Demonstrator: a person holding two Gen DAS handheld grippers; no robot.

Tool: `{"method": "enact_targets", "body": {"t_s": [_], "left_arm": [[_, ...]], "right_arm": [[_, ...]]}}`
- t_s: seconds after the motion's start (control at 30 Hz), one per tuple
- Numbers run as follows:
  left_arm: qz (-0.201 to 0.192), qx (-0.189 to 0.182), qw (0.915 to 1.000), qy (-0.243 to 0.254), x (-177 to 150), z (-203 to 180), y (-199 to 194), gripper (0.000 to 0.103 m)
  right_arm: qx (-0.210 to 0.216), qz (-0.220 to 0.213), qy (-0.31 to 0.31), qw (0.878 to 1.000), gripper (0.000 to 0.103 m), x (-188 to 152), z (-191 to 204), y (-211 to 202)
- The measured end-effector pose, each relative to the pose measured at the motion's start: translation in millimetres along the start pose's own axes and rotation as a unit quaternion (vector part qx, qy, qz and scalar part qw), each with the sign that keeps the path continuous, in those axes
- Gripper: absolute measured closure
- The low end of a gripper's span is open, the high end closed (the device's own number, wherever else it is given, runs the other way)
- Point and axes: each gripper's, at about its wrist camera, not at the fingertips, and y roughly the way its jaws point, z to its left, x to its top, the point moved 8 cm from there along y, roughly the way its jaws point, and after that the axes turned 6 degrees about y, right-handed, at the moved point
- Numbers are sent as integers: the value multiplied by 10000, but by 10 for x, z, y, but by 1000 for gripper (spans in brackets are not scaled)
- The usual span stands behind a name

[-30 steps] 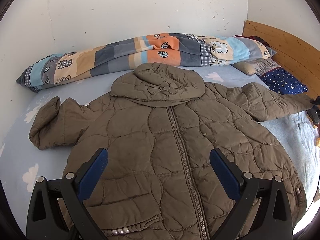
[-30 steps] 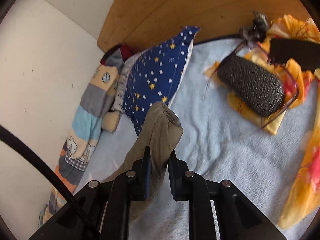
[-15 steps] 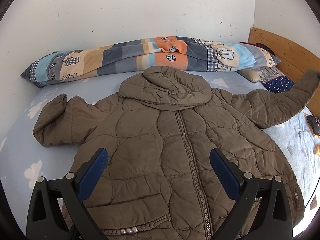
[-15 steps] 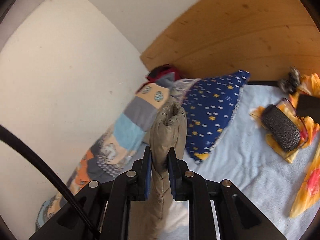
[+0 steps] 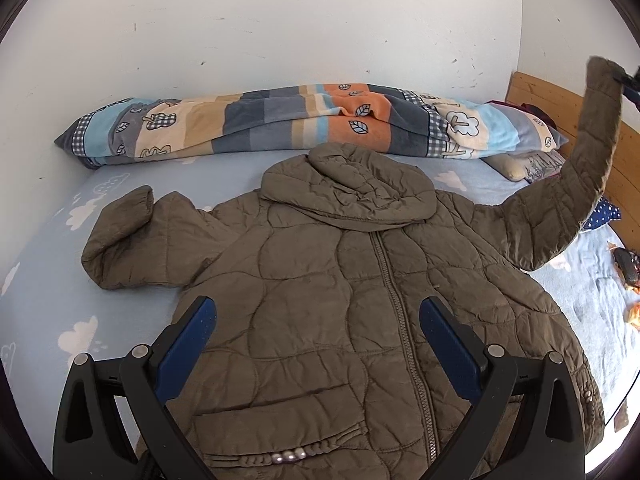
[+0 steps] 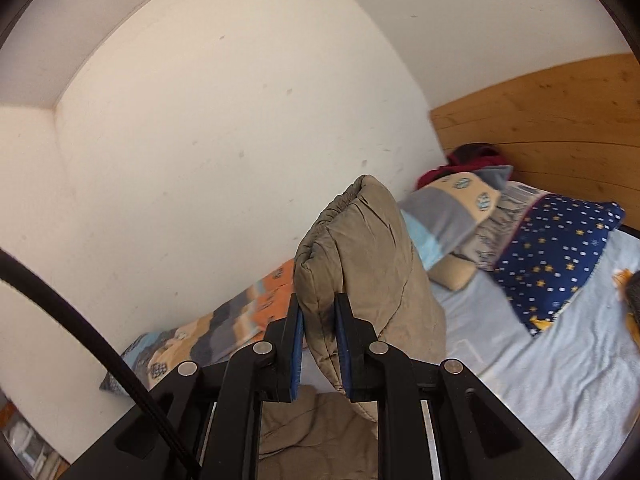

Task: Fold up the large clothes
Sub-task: 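Lift the sleeve and fold it across the jacket body with the right gripper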

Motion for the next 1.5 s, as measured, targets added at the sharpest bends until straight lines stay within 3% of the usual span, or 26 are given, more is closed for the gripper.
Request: {"method": "enact_targets", "body": {"t_s": [0.43, 0.87, 1.27, 1.5], "left_arm": [[68, -35, 9993, -355, -35, 260, -61, 2], [36, 211, 9977, -649, -35, 548, -120, 2], [266, 464, 9926, -1092, -120, 881, 46, 2], [437, 525, 9859, -1525, -53, 1073, 269, 2]], "right_arm": [[595, 729, -683, 9932, 87, -750, 995, 427], [1193, 1880, -1208, 9674, 87, -1954, 1775, 949], [900, 3221, -1792, 9252, 87, -3555, 1758, 1581], [975, 3689, -1762, 9074, 87, -4064, 1758, 1701]]}}
